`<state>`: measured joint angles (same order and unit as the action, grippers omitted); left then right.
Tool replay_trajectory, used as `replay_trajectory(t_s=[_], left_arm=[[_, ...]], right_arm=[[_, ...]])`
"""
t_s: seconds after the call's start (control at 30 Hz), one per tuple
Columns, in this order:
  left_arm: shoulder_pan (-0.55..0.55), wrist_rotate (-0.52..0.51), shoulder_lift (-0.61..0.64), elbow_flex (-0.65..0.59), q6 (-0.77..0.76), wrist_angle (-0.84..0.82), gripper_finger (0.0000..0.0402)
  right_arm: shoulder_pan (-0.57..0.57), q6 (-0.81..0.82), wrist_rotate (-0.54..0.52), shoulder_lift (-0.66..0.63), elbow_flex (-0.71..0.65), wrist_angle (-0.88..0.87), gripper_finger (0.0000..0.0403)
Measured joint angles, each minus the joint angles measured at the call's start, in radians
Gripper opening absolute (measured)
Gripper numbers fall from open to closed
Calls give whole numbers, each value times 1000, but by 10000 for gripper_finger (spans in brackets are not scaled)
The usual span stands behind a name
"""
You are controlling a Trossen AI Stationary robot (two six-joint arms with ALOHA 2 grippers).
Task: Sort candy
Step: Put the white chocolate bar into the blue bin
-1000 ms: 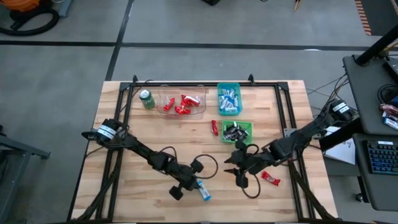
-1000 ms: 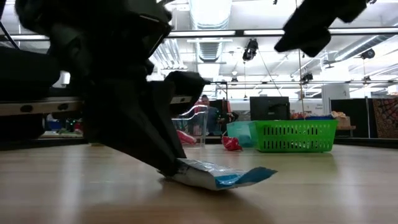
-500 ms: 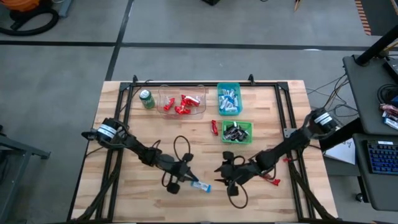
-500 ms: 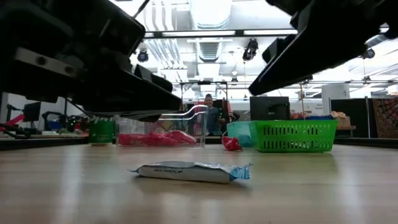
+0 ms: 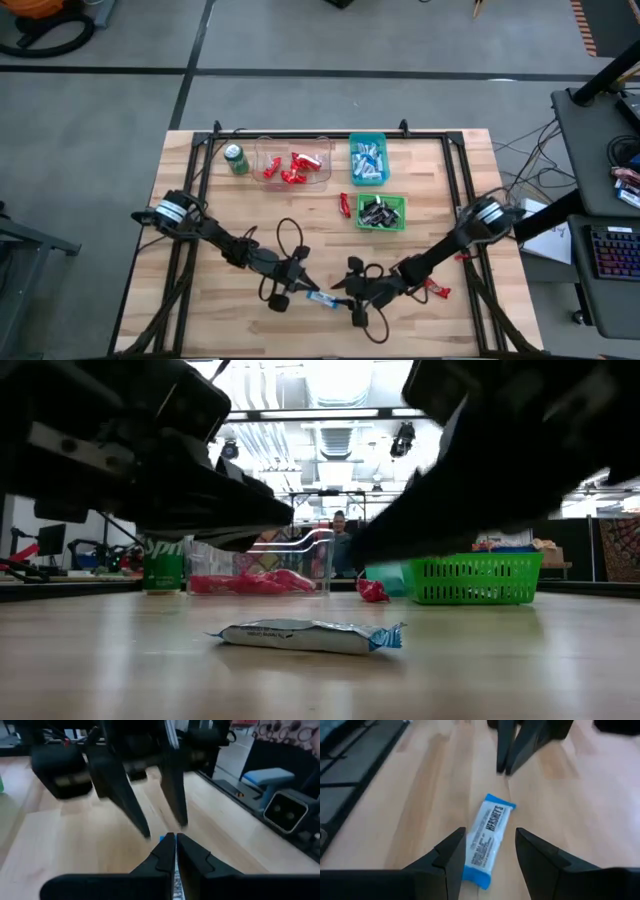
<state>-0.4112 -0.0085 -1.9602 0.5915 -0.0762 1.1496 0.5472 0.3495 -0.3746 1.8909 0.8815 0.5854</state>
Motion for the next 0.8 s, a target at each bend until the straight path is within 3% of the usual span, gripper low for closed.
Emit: replay_trajectory(t_s=[0.23, 0.47, 0.8], left_arm=[[-23, 44, 60, -29, -38, 0, 0], [-83, 44, 164, -73, -53, 1, 0], [-150, 22, 214, -92, -116, -40, 0]], right_arm=[[0, 6, -26, 138, 108, -11, 155], [-4, 59, -84, 183, 187, -165, 139], [-21, -19, -78, 155, 196, -202, 32]])
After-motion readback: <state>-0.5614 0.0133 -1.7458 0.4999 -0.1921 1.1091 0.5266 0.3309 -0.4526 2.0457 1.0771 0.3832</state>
